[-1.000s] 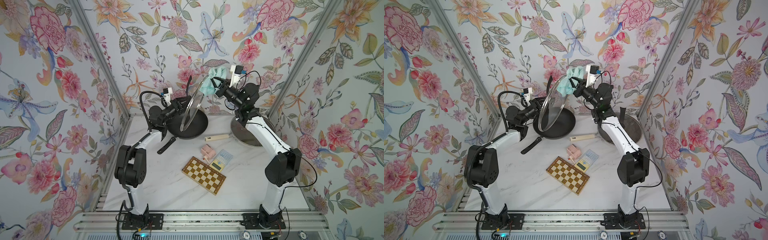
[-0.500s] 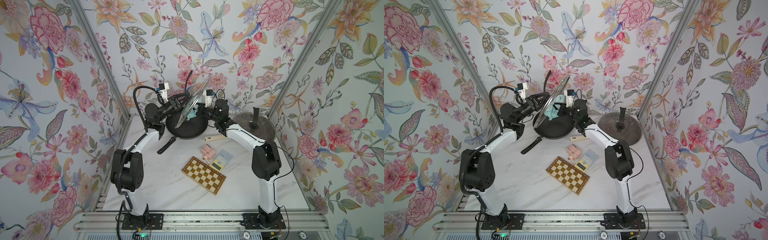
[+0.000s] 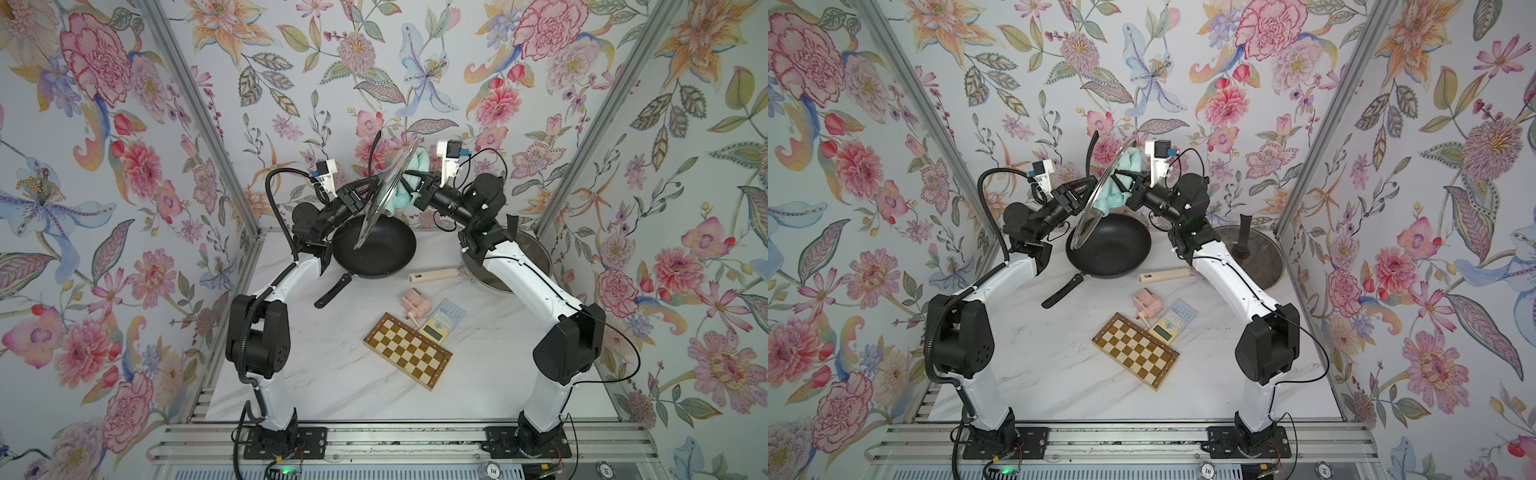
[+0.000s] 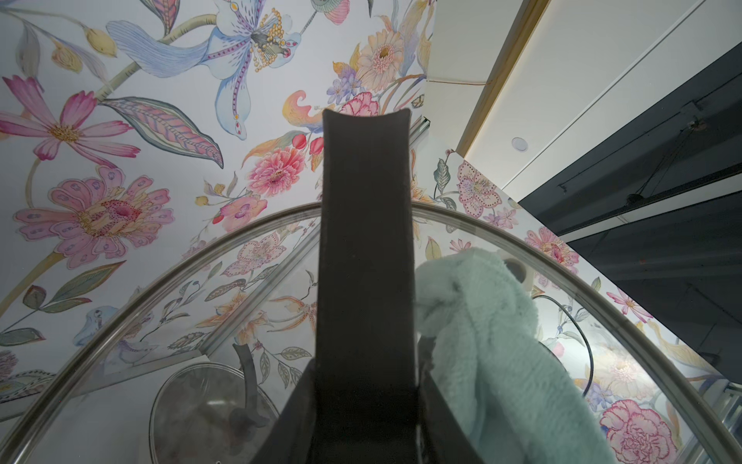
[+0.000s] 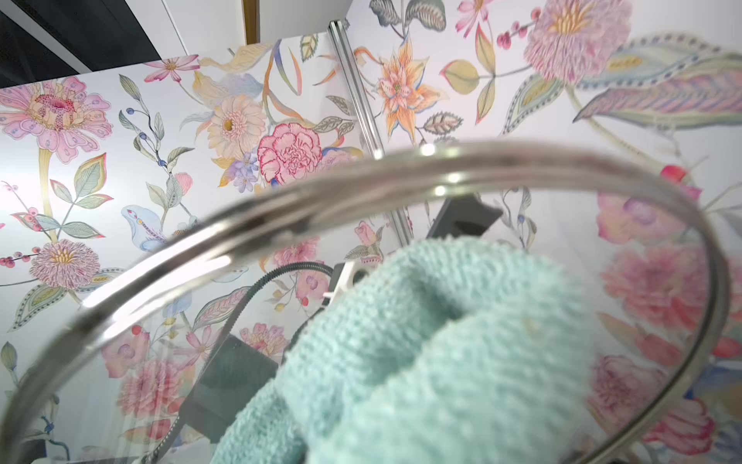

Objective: Wipe the pot lid with a cloth
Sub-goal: Wipe the pot lid.

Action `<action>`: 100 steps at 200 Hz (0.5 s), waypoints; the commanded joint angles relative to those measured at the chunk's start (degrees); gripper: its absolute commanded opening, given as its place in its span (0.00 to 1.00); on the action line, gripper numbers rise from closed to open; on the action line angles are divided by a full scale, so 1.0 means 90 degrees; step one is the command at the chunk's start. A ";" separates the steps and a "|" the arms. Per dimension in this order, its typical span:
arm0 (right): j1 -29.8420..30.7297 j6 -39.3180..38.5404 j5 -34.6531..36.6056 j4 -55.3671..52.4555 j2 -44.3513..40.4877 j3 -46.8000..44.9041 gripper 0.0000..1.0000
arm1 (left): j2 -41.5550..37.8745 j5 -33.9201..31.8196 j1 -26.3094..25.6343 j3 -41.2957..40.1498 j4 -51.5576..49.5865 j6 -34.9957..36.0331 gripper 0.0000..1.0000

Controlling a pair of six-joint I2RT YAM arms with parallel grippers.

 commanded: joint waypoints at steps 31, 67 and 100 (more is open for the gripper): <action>-0.0928 -0.0166 0.1304 -0.0152 -0.0401 -0.0959 0.00 | -0.0299 -0.0041 -0.0152 0.0094 0.0023 0.0534 0.00; -0.1722 -0.0372 0.2360 -0.0797 -0.1864 -0.2695 0.00 | -0.0812 -0.0590 -0.0181 -0.0027 -0.1228 0.1840 0.00; -0.2022 -0.1087 0.2625 -0.1688 -0.3395 -0.3309 0.00 | -0.1307 -0.2257 -0.0462 0.0194 -0.3584 0.4187 0.00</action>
